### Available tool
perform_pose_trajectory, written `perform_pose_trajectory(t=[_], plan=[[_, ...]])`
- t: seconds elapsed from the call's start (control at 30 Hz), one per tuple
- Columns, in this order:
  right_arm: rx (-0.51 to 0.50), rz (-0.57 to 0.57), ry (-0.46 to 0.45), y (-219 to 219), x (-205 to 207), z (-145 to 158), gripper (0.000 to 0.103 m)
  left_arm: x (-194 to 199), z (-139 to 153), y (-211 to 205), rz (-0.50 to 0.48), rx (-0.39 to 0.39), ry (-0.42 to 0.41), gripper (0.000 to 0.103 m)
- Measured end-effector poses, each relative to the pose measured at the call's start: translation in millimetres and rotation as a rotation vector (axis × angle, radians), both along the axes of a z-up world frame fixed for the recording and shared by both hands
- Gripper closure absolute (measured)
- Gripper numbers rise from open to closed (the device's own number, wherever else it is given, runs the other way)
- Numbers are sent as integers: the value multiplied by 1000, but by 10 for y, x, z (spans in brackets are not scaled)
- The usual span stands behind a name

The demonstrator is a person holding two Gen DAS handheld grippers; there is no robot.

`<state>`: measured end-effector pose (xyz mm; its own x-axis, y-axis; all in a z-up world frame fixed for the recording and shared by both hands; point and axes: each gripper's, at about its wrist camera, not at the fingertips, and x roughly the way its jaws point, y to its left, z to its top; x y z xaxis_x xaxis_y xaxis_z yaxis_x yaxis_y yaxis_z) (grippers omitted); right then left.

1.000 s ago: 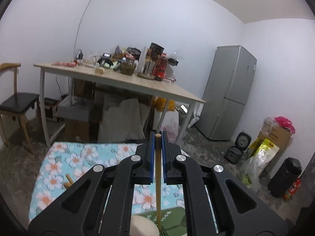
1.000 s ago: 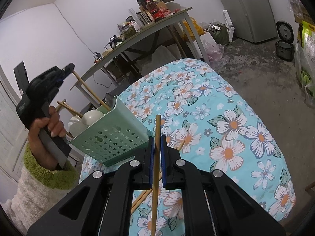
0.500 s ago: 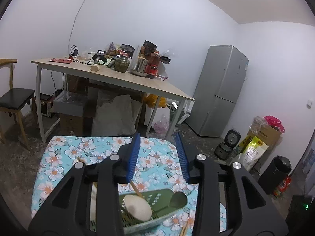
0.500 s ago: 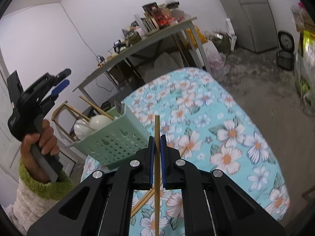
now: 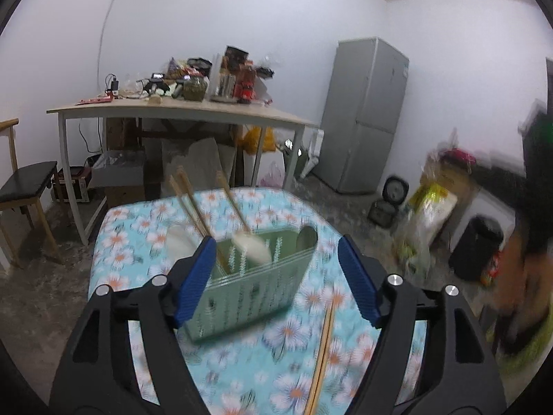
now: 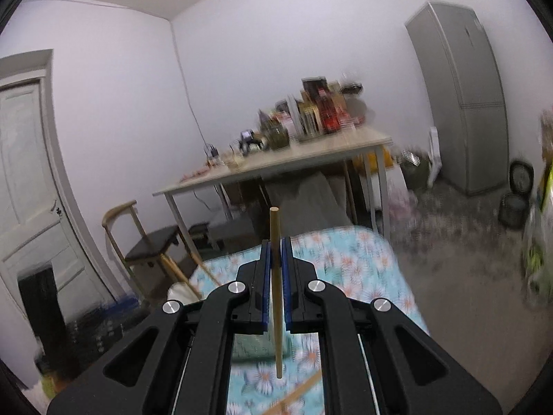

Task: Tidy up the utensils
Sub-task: 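Lower the left tool's chopstick into the caddy and open the left tool, then lower the right tool's chopstick into the caddy and open the right tool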

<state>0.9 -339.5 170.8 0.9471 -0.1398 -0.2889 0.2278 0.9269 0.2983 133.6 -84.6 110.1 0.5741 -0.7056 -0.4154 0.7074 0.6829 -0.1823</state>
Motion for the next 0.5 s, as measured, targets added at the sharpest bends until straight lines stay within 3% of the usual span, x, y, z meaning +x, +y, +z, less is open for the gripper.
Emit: perform_pose_trajectory(t=[0.23, 0.33, 0.5], plan=[[-86, 29, -99, 96, 323, 508, 97, -196, -591, 180, -26, 87, 140, 31], [-91, 46, -93, 130, 565, 540, 97, -205, -785, 218, -20, 95, 203, 31], [-103, 72, -62, 179, 971, 460, 97, -212, -880, 247, -12, 106, 222, 31]])
